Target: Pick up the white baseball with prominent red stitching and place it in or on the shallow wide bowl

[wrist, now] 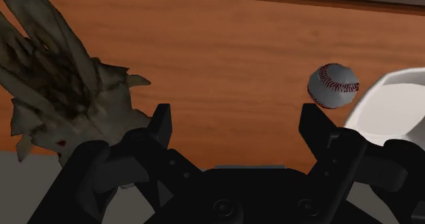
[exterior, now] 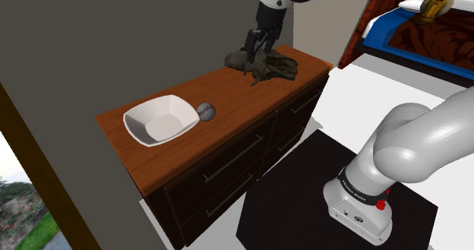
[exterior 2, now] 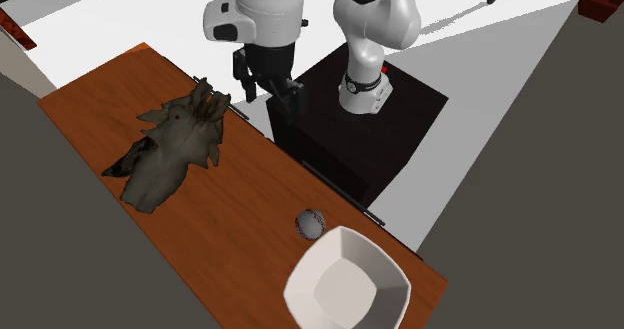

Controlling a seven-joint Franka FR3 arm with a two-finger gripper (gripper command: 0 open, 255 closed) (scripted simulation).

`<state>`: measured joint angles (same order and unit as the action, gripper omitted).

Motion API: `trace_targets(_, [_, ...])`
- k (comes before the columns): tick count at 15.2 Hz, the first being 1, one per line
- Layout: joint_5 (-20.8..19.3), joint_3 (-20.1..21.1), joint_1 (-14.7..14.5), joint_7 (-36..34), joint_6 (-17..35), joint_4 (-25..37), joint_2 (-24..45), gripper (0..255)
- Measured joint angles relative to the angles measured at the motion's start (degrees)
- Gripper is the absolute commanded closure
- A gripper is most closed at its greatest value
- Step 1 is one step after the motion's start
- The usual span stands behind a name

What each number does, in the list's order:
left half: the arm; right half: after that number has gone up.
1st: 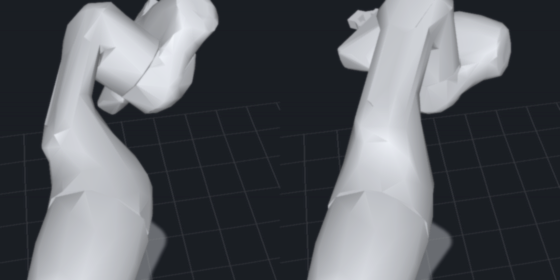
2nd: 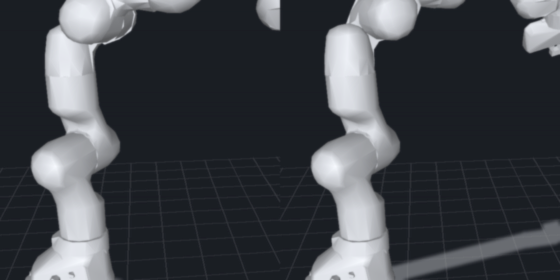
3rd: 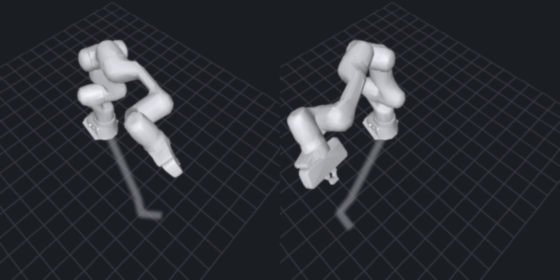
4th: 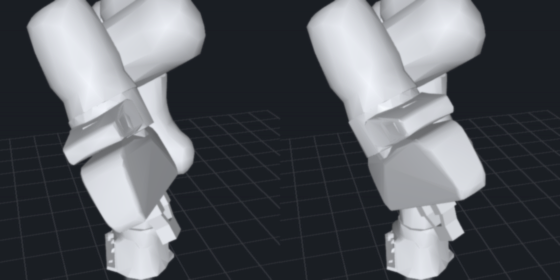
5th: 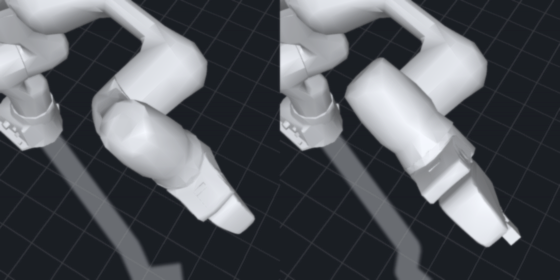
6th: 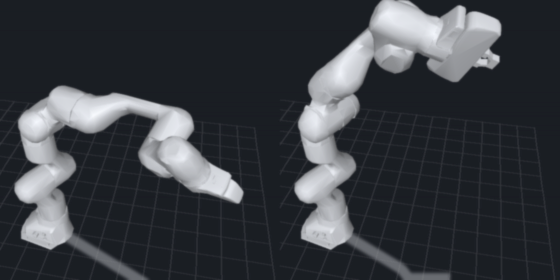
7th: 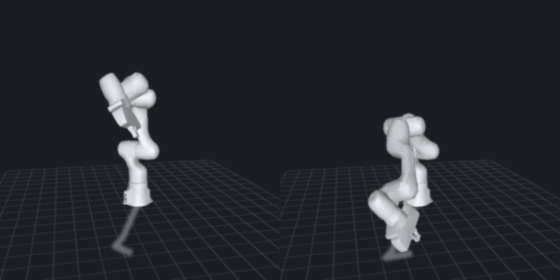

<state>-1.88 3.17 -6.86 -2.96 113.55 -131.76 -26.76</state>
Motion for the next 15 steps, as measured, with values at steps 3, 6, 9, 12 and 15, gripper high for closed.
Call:
trace_targets(3, [0.4, 1.2, -1.4, 1.0, 3.5, 0.0, 4.2, 0])
trace_targets(6, [0.6, 2.4, -2.8, 1.9, 6.3, 1.4, 9.3, 0])
trace_targets(9, [0.7, 4.0, -4.2, 2.4, 9.4, 2.7, 14.5, 0])
trace_targets(12, [0.5, 5.1, -5.4, 3.4, 11.8, 4.2, 19.2, 0])
trace_targets(15, [-0.1, 6.6, -6.7, 3.8, 14.0, 6.4, 24.4, 0])
